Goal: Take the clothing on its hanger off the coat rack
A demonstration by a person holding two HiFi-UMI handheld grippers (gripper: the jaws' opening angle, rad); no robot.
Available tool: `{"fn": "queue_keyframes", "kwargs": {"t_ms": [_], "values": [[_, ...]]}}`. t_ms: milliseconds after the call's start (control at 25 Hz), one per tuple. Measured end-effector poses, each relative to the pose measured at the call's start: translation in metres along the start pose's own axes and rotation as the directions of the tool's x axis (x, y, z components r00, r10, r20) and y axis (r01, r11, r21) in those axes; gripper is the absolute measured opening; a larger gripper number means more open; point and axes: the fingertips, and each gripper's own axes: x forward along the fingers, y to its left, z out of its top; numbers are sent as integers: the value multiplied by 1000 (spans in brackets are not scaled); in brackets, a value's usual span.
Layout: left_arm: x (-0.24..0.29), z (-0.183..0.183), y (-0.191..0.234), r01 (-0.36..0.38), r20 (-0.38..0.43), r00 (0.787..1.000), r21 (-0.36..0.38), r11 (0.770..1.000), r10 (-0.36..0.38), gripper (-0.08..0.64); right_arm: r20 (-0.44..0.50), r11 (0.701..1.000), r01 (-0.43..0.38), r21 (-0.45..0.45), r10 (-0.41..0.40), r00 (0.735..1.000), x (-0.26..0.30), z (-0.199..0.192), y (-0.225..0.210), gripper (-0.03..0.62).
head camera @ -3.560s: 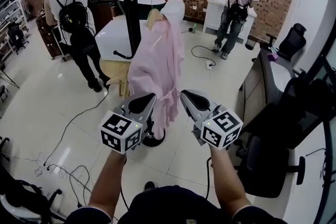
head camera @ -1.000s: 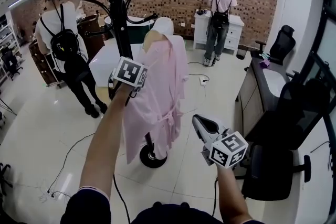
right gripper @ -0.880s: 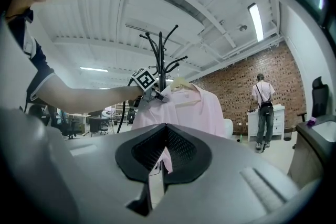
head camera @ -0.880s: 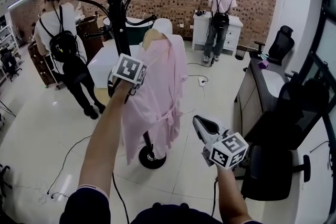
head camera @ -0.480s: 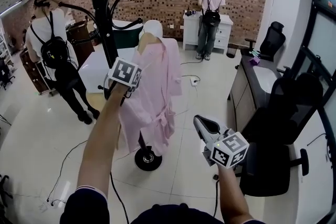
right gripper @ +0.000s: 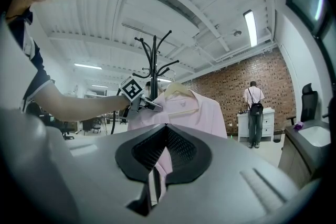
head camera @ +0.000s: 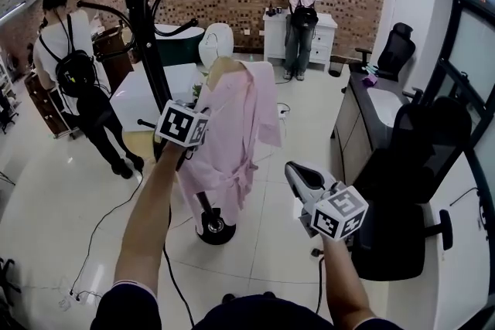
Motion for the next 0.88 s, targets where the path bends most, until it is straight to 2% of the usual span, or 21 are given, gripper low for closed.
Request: {"fn": "queue_keyframes", "kwargs": {"t_ms": [520,880], "values": [[-49,-10,-94,123,57,990,79,989,-128,28,6,1000,13,0,-13,1000,-40,0,-2,2],[-70,-3,-153,165,93,979,147,975,-180,28,30,999,29,-16,-28,999,-79,9,-6,2]]}}
